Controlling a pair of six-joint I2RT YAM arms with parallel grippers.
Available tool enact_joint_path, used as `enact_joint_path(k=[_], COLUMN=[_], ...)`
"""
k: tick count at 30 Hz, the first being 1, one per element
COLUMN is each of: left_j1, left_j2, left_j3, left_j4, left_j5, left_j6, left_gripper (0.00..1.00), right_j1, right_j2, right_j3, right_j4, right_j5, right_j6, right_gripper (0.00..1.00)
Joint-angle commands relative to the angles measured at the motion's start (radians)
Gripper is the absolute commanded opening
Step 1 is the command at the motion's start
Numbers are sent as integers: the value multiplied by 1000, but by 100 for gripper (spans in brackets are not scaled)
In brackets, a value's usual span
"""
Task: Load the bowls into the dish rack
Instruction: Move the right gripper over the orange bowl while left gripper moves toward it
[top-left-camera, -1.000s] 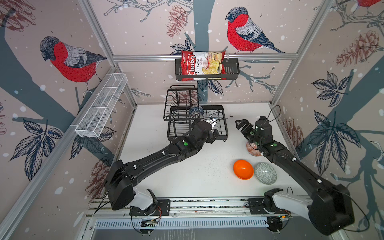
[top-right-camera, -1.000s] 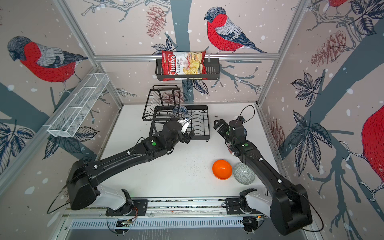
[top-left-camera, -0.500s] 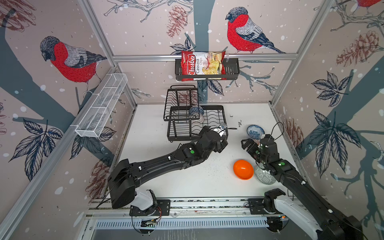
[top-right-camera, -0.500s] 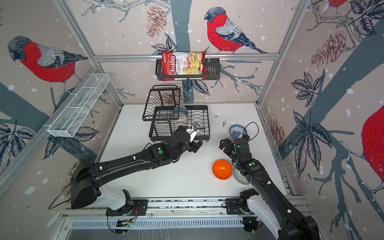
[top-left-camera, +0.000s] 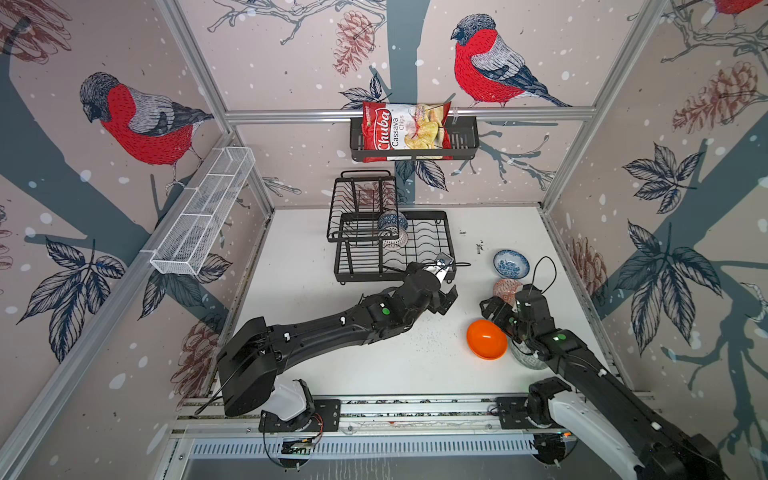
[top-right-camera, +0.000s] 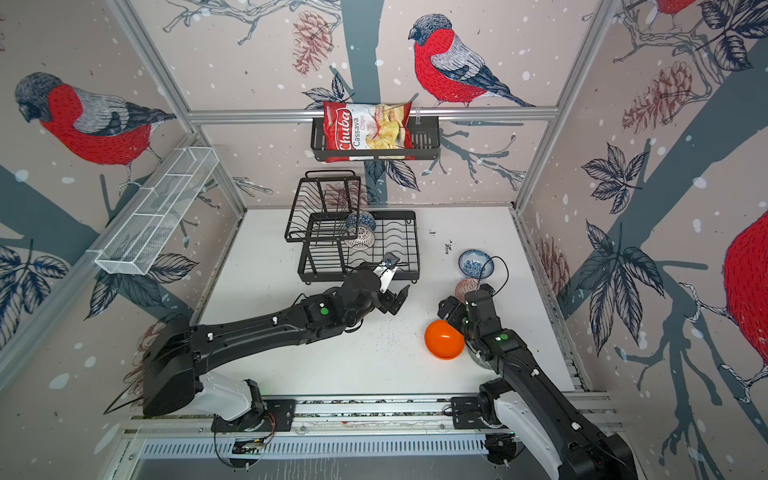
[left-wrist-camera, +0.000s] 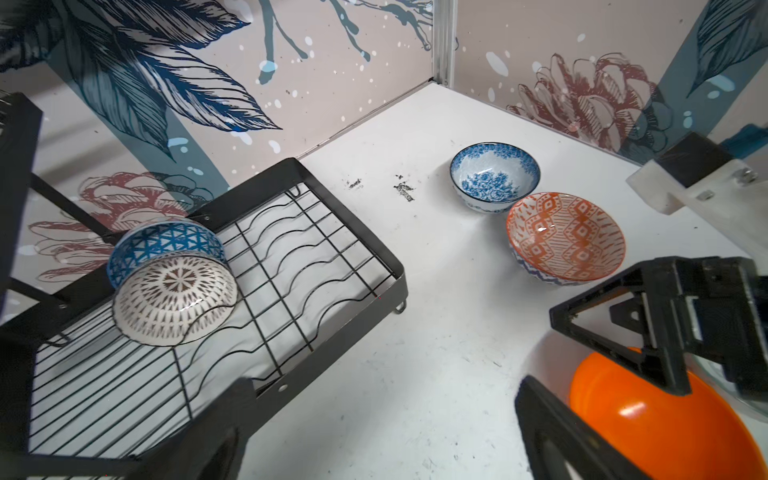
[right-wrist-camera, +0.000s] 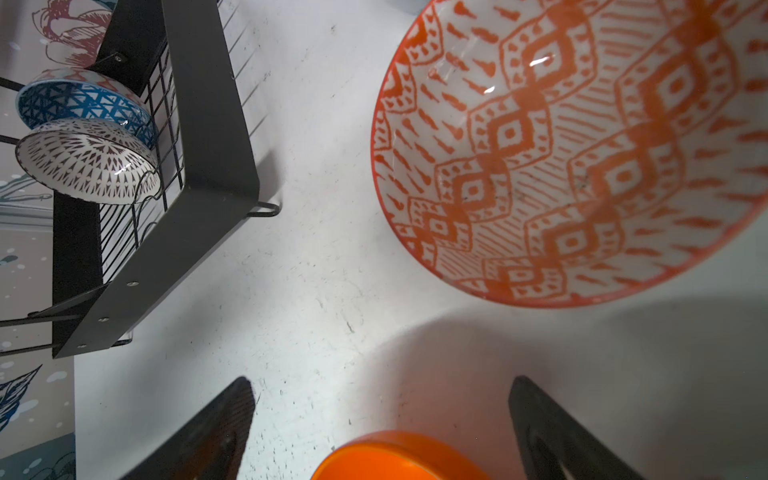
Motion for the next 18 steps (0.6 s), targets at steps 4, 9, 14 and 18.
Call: enact_joint_path(k=[4,9,14,18], left_j1=[-2,-3,-3,-2], left_j2=[-12,-15,-15,-8], left_j3=[-31,-42,-42,-42], left_j4=[55,49,57,52], left_j5=[48,61,61,73], left_j6=[-49,-69,-77,-81], left_gripper=[97,97,97,97], right_j1=[17,31,50,67], right_j2=[-22,-10,23,35], right_j3=[9,-3,-12,-12], right_j4=[-16,-1,32,50], right_j5=[-4,-6,-10,0], right_j6=[-54,-67,-60,-61], right_gripper=[95,94,93,92])
